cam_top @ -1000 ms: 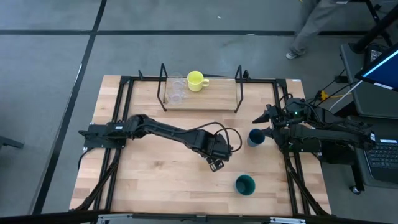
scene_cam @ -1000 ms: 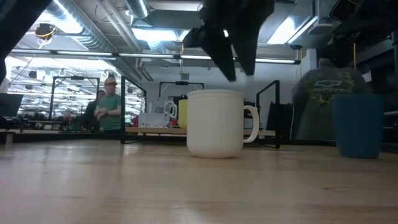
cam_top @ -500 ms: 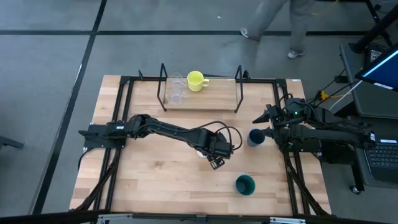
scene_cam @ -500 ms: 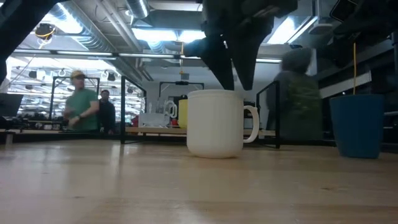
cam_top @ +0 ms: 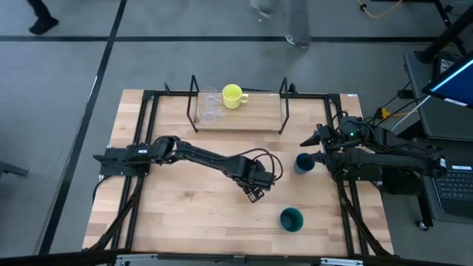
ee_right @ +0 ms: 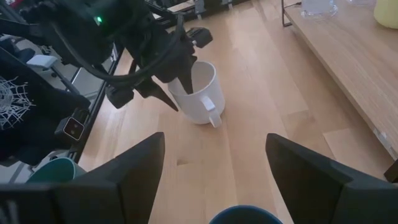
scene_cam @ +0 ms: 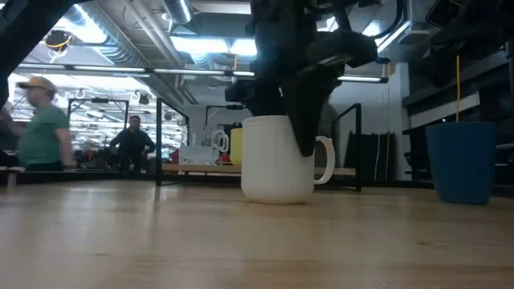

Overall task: Stack small to large cups/mugs on shelf
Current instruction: Put the white mug on the shelf

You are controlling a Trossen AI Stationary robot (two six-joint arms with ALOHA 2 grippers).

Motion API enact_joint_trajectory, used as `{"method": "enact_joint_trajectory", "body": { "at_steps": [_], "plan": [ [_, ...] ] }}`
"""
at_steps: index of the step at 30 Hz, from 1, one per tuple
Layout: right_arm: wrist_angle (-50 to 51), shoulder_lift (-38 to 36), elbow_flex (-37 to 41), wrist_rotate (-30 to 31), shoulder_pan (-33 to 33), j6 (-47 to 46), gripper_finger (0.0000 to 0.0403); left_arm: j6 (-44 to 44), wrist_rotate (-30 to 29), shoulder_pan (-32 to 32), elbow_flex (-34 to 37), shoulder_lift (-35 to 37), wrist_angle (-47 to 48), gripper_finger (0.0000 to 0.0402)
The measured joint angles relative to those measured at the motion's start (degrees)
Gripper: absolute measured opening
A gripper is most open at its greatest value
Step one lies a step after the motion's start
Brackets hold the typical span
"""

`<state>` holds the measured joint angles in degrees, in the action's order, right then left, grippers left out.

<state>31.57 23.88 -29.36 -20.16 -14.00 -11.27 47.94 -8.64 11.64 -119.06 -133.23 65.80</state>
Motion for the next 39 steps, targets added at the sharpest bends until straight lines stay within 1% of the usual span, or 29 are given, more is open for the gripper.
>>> {"method": "enact_joint_trajectory", "body": {
  "at_steps": [6, 16, 24, 31, 39],
  "plan": [
    [0.00, 0.02, 0.00, 0.00, 0.00, 0.00, 0.0282, 0.07, -0.82, -0.02, 1.20, 0.00, -3.12, 0.0155],
    [0.00, 0.02, 0.00, 0.00, -0.02, 0.00, 0.0282, 0.16, -0.87, 0.00, 1.24, 0.00, -3.04, 0.0146],
    [0.00, 0.02, 0.00, 0.00, -0.02, 0.17, 0.0282, 2.51, -0.71, -0.56, 1.24, 0.00, -2.94, 0.0135],
    [0.00, 0.02, 0.00, 0.00, -0.02, 0.39, 0.0282, 2.54, 1.38, -0.90, 1.19, 0.00, -2.82, 0.0134],
    [0.02, 0.02, 0.02, 0.02, -0.01, 0.34, 0.0282, 1.32, 1.53, -1.94, -3.40, 0.07, 0.51, 0.0134]
  ]
}}
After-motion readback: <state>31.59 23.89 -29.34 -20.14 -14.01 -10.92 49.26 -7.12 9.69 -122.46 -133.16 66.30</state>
